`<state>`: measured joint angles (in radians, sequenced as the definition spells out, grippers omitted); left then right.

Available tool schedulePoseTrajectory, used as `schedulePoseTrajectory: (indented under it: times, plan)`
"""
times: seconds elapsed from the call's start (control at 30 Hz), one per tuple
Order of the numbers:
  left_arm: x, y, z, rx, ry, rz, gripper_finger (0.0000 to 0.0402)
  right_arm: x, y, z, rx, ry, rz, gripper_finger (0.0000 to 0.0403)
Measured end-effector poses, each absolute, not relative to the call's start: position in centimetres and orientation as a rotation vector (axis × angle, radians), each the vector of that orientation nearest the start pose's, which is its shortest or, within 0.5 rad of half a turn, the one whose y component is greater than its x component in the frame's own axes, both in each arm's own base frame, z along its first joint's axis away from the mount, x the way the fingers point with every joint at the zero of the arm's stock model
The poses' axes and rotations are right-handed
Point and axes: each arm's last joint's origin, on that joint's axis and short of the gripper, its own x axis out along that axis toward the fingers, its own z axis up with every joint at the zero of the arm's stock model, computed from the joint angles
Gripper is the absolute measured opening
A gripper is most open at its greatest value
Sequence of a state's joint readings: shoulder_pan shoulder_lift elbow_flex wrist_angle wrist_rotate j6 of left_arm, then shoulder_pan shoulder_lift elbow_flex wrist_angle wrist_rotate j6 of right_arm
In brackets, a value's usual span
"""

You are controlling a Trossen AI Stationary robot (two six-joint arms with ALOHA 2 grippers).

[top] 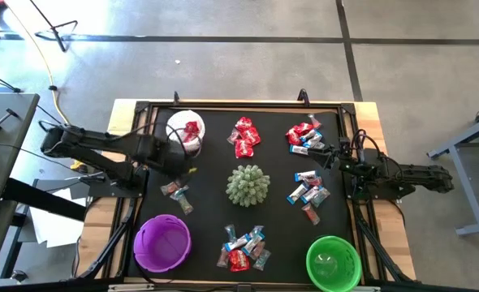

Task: Organize candy in baskets
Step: Put the orange gummy into the purple bucket

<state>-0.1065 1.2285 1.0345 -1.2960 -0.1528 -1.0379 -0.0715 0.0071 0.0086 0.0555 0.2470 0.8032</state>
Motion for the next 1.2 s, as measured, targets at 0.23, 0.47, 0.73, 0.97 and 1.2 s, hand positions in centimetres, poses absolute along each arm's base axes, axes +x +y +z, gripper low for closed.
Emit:
schedulePoseTrajectory:
  times: [0.23, 0.47, 0.73, 0.97, 1.2]
  plan:
    - [18.3, -4.2, 24.4, -0.649, 1.382, 0.732, 0.0115, 9.6, -1.4, 17.1, 0.801, -0.182, -0.278, 0.0162]
    - [18.0, -4.9, 21.1, -0.607, 1.385, 0.696, 0.0115, 9.6, -1.4, 17.1, 0.801, -0.181, -0.278, 0.0162]
    - [17.0, -4.6, 17.8, -0.605, 1.394, 0.719, 0.0115, 9.6, -1.4, 17.1, 0.801, -0.182, -0.278, 0.0162]
    - [16.2, -4.0, 15.5, -0.609, 1.389, 0.734, 0.0115, 9.6, -1.4, 17.1, 0.801, -0.182, -0.278, 0.0162]
    - [16.0, -2.8, 13.8, -0.671, 1.34, 0.762, 0.0125, 9.6, -1.4, 17.1, 0.801, -0.182, -0.278, 0.0162]
